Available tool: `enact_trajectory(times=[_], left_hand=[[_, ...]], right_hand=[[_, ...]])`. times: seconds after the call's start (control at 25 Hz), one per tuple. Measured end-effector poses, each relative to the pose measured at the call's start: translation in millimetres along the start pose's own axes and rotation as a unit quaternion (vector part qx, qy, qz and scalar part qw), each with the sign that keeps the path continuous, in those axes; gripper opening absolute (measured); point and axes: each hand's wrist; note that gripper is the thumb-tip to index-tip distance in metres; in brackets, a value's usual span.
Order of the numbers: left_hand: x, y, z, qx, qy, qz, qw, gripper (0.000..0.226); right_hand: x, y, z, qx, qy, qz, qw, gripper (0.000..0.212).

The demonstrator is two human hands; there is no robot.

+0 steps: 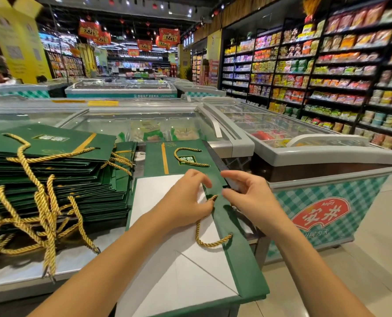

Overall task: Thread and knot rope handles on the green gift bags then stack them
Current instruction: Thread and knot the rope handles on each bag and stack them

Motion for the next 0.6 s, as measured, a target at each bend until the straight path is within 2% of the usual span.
enact_trajectory(times=[0.08, 0.16, 0.24, 0.36, 0.6], left_hand=[[4.0, -4.2, -5.4, -0.003, -0.014, 0.100, 0.995, 0.030], [6.4, -7.4, -11.8, -0.005, -0.052, 0.155, 0.987, 0.027], [6.6, -8.0, -17.8, -0.009, -0.075, 0.149, 0.986, 0.019], [3.9, -7.8, -25.1, 0.007, -0.072, 0.116, 0.991, 0.011], [-9.4, -26.3, -44.5, 0.072, -0.121, -0.020, 0.990, 0.013]], right_hand=[[-4.3, -14.3, 7.3, -0.093, 0.003, -0.166, 0.982, 0.064], [-3.5, -24.4, 11.1, -0.167, 0.029, -0.247, 0.954, 0.076], [7.2, -26.5, 8.7, -0.198, 0.062, -0.209, 0.956, 0.077], [23.7, -23.6, 7.9, -0.188, 0.056, -0.171, 0.966, 0.076], [24.1, -24.7, 11.3, -0.198, 0.064, -0.159, 0.965, 0.080]])
Point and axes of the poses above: each hand's wrist, its own z-axis towards the middle knuckle, its own y-axis out of the palm, x = y × z, and after that the axes turned 5 degrees about z, right-handed
